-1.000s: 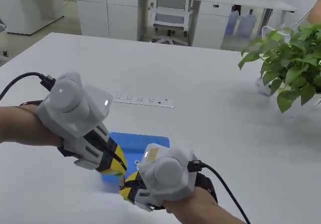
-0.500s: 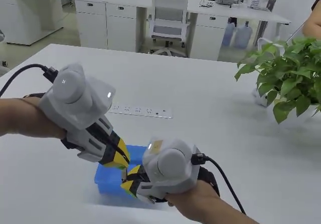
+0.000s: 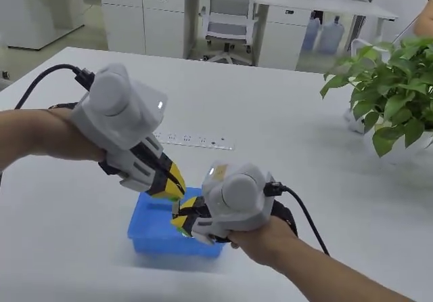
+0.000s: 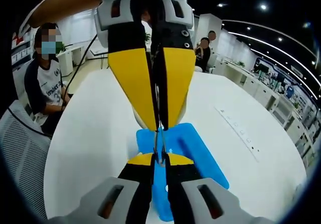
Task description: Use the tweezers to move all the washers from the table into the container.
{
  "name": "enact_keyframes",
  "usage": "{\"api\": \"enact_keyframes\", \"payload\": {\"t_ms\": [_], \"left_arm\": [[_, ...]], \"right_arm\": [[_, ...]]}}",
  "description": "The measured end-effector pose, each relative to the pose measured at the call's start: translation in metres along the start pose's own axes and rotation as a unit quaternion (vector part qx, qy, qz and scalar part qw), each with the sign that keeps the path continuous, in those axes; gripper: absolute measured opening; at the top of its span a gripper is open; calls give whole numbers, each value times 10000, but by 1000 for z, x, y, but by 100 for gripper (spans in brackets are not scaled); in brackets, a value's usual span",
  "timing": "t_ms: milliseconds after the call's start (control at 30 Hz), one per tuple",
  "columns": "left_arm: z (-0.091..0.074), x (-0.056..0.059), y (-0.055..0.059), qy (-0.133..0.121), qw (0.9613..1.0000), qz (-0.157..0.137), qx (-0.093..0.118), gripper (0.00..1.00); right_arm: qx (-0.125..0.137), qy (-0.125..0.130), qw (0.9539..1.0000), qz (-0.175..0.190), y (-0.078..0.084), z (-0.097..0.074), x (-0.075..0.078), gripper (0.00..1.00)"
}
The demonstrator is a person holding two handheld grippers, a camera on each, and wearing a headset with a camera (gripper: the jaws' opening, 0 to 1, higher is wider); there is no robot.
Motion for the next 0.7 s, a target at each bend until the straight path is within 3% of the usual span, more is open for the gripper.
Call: {"api": "enact_keyframes", "payload": {"t_ms": [700], "left_arm": [[18,-17,26,19,9997,-140,-199,6]], "right_arm": [[-25,-98,9993,371,18,29,14,10]]}}
Point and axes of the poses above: the centre of the closed fingertips' face, and the gripper's own axes: z roughly forward along the fingers, x roughly to its right, y roughly out of its underside, the point moved 4 cm from there along -z, roughly backward along the fingers
